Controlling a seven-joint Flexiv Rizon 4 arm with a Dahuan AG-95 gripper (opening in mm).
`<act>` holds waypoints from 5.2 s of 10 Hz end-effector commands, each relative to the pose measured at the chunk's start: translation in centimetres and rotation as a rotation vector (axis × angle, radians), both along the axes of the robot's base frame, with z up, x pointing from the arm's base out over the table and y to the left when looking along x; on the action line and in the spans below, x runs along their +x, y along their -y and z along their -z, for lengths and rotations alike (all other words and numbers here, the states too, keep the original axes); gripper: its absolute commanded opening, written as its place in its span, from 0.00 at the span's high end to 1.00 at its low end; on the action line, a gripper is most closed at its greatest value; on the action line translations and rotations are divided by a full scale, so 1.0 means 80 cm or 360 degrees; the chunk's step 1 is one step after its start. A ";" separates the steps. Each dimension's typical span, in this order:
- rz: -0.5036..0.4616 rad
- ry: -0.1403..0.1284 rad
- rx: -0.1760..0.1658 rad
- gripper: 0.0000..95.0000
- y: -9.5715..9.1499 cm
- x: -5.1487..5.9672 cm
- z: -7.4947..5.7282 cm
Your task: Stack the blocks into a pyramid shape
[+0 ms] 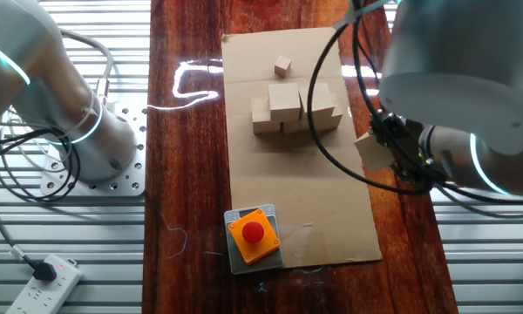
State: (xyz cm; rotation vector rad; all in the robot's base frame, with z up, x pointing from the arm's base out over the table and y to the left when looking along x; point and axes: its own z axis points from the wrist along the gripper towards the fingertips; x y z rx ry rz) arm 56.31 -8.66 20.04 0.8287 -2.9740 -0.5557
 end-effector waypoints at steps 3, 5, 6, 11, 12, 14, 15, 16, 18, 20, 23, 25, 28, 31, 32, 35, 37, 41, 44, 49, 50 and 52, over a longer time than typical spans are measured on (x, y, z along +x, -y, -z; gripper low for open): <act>0.0041 -0.0021 -0.0025 1.00 0.001 0.001 0.000; 0.0083 -0.0045 -0.0059 1.00 0.001 0.001 0.000; 0.0092 -0.0048 -0.0092 1.00 0.001 0.001 0.000; 0.0231 -0.0093 -0.0154 1.00 -0.047 -0.020 -0.025; 0.0256 -0.0102 -0.0167 1.00 -0.062 -0.027 -0.032; 0.0269 -0.0115 -0.0192 1.00 -0.083 -0.030 -0.041; 0.0276 -0.0117 -0.0187 1.00 -0.084 -0.029 -0.041; 0.0276 -0.0118 -0.0196 1.00 -0.085 -0.029 -0.040; 0.0240 -0.0092 -0.0225 1.00 -0.086 -0.028 -0.040; 0.0237 -0.0078 -0.0224 1.00 -0.085 -0.028 -0.038; 0.0253 -0.0018 -0.0223 1.00 -0.083 -0.026 -0.011; 0.0263 -0.0010 -0.0213 1.00 -0.082 -0.026 0.003; 0.0263 0.0021 -0.0207 1.00 -0.081 -0.027 0.026; 0.0239 0.0045 -0.0195 1.00 -0.073 -0.033 0.057; 0.0229 0.0048 -0.0195 1.00 -0.071 -0.033 0.059; 0.0240 0.0041 -0.0196 1.00 -0.071 -0.033 0.058; 0.0249 0.0024 -0.0209 1.00 -0.070 -0.032 0.049; 0.0244 0.0020 -0.0212 1.00 -0.070 -0.032 0.048; 0.0245 0.0021 -0.0209 1.00 -0.070 -0.032 0.048; 0.0200 0.0026 -0.0187 1.00 -0.070 -0.032 0.048; 0.0184 0.0030 -0.0178 1.00 -0.070 -0.032 0.048; 0.0166 0.0036 -0.0164 1.00 -0.070 -0.032 0.048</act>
